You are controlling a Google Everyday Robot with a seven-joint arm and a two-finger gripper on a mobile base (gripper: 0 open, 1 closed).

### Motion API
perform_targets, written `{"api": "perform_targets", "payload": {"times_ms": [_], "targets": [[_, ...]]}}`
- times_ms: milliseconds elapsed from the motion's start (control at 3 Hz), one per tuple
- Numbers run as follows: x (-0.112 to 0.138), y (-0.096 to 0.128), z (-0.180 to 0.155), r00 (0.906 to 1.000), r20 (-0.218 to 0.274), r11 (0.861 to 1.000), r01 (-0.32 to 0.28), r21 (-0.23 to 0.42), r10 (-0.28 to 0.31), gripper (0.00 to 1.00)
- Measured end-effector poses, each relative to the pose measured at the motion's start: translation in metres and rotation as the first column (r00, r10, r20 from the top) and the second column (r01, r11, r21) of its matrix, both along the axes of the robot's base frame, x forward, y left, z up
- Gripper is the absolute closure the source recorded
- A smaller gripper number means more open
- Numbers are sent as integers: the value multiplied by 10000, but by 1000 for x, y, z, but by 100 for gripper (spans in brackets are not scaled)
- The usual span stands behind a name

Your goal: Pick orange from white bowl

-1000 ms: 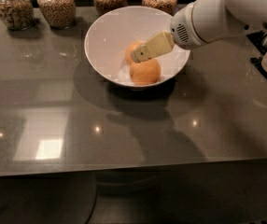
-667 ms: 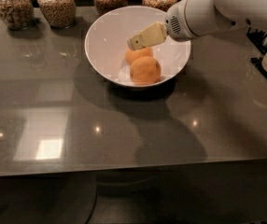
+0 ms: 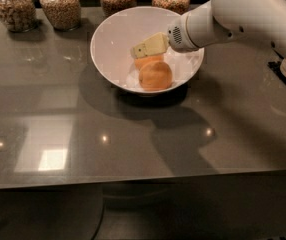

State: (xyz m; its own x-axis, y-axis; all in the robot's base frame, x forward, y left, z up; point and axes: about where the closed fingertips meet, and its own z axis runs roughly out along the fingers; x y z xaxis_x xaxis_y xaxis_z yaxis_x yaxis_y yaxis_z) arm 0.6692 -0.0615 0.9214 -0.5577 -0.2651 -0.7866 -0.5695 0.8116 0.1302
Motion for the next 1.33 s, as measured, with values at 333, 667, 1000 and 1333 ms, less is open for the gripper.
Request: {"api": "perform_targets", "payload": {"times_ms": [333,667,1000,1333], "targets": [[3,7,-21,9970,-769,9996,-61,279,82,6],[-6,16,-26,9923,-1229,9994,-143,302,179,6],[-25,21,-21,9885,-1509,9999,-93,126,111,6],[-43,23,-17,9852,-1716,9997,-16,-227,-23,8]]}}
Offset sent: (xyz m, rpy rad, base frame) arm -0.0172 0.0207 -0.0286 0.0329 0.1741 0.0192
